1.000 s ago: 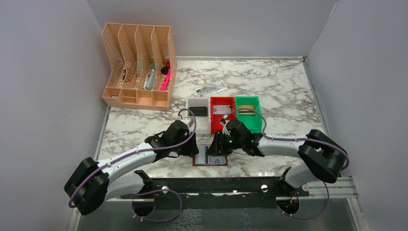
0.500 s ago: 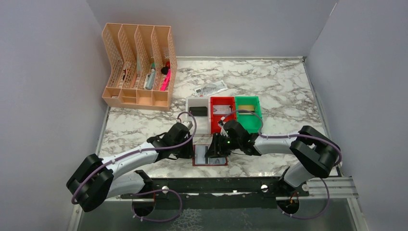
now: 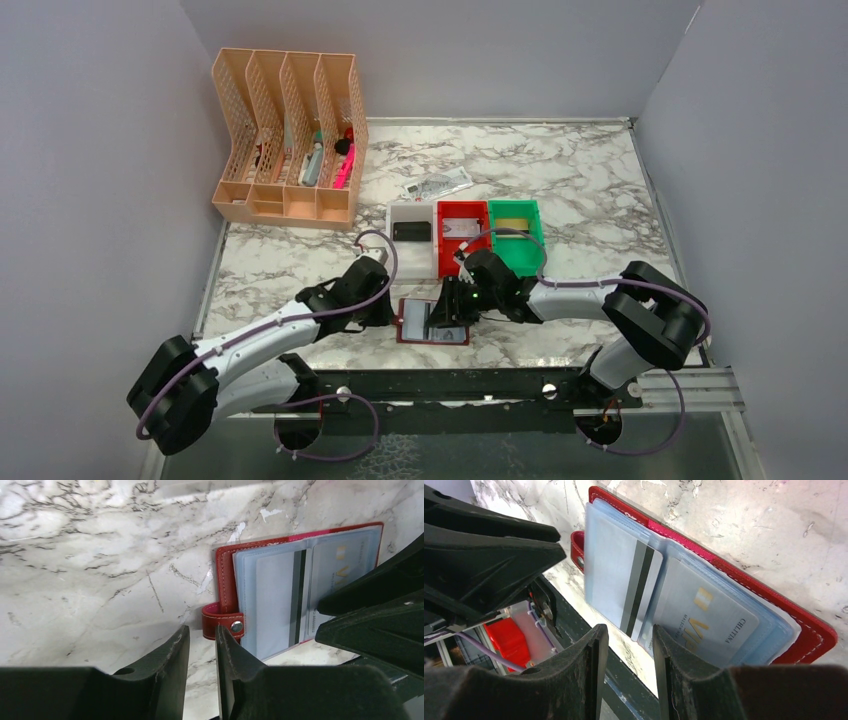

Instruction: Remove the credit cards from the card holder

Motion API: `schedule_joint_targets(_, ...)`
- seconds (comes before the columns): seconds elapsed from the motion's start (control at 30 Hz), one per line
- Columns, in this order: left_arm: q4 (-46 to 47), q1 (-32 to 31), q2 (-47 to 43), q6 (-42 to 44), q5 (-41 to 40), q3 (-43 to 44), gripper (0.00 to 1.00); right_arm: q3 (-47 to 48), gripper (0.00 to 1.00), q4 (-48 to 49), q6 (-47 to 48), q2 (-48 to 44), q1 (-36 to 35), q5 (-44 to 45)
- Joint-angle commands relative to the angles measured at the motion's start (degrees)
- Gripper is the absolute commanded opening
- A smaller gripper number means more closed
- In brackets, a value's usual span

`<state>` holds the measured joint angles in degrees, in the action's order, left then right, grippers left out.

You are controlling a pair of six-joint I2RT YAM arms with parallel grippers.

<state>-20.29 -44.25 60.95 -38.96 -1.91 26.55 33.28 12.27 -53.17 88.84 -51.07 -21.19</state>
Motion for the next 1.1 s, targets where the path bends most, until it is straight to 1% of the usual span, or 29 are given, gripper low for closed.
schedule_joint_targets(0.0,-3.12,0.13,-4.53,-1.91,-5.27,0.06,0.31,0.88,0.43,-1.34,-0.48,0.63,-0.52,2.03)
schedule_joint_targets(0.17,-3.02,0.13,-7.03,-1.58,-5.28,0.63,0.35,0.97,0.43,-0.82,-0.50,0.44,-0.52,1.62)
schedule_joint_targets(0.27,-1.31,0.13,-7.18,0.59,-2.93,0.83,0.42,1.26,0.43,-0.83,-0.34,0.51,-0.52,1.31)
schedule_joint_targets(0.37,1.54,0.13,-5.63,1.41,0.27,0.46,0.47,1.40,0.43,-0.65,-0.41,1.01,-0.52,0.95)
schedule_joint_targets(0.5,2.87,0.17,-0.87,1.24,2.17,0.65,0.48,1.31,0.43,-0.40,-0.59,1.10,-0.52,0.80)
schedule_joint_targets(0.63,2.66,0.04,3.73,1.72,2.67,0.79,0.47,1.35,0.43,-0.51,-0.51,0.89,-0.52,0.97)
schedule_joint_targets(0.73,0.46,0.04,5.63,0.76,0.57,1.05,0.43,1.40,0.43,-0.74,-0.52,0.87,-0.52,1.34)
schedule_joint_targets(0.93,-3.38,0.02,3.43,-1.67,-5.01,1.05,0.33,1.68,0.43,-1.66,-0.36,1.35,-0.52,2.27)
schedule_joint_targets(1.07,-5.41,0.02,1.56,-2.33,-7.56,1.35,0.32,1.88,0.43,-2.19,-0.33,1.86,-0.52,2.55)
